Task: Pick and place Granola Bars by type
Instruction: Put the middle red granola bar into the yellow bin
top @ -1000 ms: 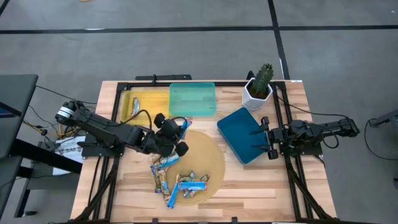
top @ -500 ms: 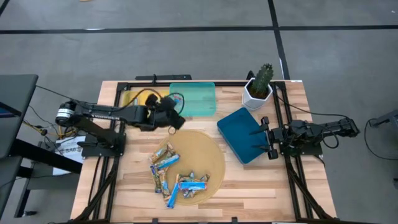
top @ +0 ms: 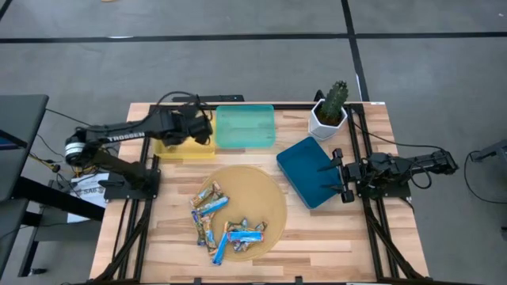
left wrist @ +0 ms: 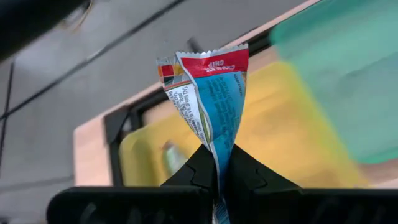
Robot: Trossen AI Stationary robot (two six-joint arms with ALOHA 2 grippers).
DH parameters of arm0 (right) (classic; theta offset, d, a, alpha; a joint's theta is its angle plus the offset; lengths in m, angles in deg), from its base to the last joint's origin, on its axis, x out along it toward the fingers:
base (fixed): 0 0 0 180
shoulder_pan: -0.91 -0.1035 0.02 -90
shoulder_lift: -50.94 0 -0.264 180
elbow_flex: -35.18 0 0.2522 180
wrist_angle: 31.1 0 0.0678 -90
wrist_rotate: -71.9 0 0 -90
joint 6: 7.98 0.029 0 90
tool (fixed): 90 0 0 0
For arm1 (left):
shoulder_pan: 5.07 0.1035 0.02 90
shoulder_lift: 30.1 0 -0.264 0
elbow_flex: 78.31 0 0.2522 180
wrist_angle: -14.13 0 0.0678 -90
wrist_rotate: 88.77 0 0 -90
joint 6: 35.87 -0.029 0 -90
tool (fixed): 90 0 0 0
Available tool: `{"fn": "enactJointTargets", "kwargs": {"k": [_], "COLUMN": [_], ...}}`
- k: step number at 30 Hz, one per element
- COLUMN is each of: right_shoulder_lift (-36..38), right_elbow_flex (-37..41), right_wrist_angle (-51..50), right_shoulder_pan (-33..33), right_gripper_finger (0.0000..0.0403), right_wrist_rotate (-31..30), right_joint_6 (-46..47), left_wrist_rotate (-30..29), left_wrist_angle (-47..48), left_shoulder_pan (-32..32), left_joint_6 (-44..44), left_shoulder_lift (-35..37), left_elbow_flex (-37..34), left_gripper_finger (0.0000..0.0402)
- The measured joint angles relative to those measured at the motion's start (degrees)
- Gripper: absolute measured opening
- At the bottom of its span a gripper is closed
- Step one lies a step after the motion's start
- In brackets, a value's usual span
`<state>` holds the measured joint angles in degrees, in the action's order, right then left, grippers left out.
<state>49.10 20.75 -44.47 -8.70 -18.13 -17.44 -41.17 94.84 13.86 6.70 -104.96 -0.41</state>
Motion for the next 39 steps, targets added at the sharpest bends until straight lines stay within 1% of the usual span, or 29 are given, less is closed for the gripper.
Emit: {"fn": "enactJointTargets", "kwargs": {"k": [3, 7, 14, 18, 23, 27, 32, 39], "right_shoulder_lift": [0.0, 0.0, 0.0, 0.0, 0.0, 0.0, 0.0, 0.0], "right_elbow_flex": [0.0, 0.0, 0.0, 0.0, 0.0, 0.0, 0.0, 0.0], "right_wrist_angle": [0.0, 0.0, 0.0, 0.0, 0.0, 0.0, 0.0, 0.0], "right_shoulder_pan": [0.0, 0.0, 0.0, 0.0, 0.0, 0.0, 0.0, 0.0], "right_gripper_finger": [0.0244, 0.0244, 0.0244, 0.0244, 0.0244, 0.0244, 0.0244, 0.0244], "right_wrist_rotate": [0.0, 0.0, 0.0, 0.0, 0.0, 0.0, 0.0, 0.0], "right_joint_6": [0.0, 0.0, 0.0, 0.0, 0.0, 0.0, 0.0, 0.0], "left_wrist_rotate": [1.2, 2.8, 2.9, 2.9, 4.7, 6.0, 8.0, 11.6], "left_wrist_angle": [3.5, 5.5, 5.8, 4.8, -1.0, -8.9, -18.3, -24.1], "left_shoulder_pan": [2.8, 5.5, 7.6, 9.3, 12.4, 14.6, 15.8, 16.0], "left_joint_6": [1.9, 2.2, 1.8, 1.8, 1.6, -0.9, -2.5, -2.5], "left_shoulder_lift": [0.5, 0.5, 0.4, 0.4, 0.4, 0.4, 0.4, -0.1], "left_elbow_flex": [0.0, 0.0, -0.9, -3.5, -9.3, -14.5, -20.1, -24.9], "left_gripper_finger": [0.0009, 0.0009, 0.0009, 0.0009, 0.0009, 0.0009, 0.0009, 0.0009]}}
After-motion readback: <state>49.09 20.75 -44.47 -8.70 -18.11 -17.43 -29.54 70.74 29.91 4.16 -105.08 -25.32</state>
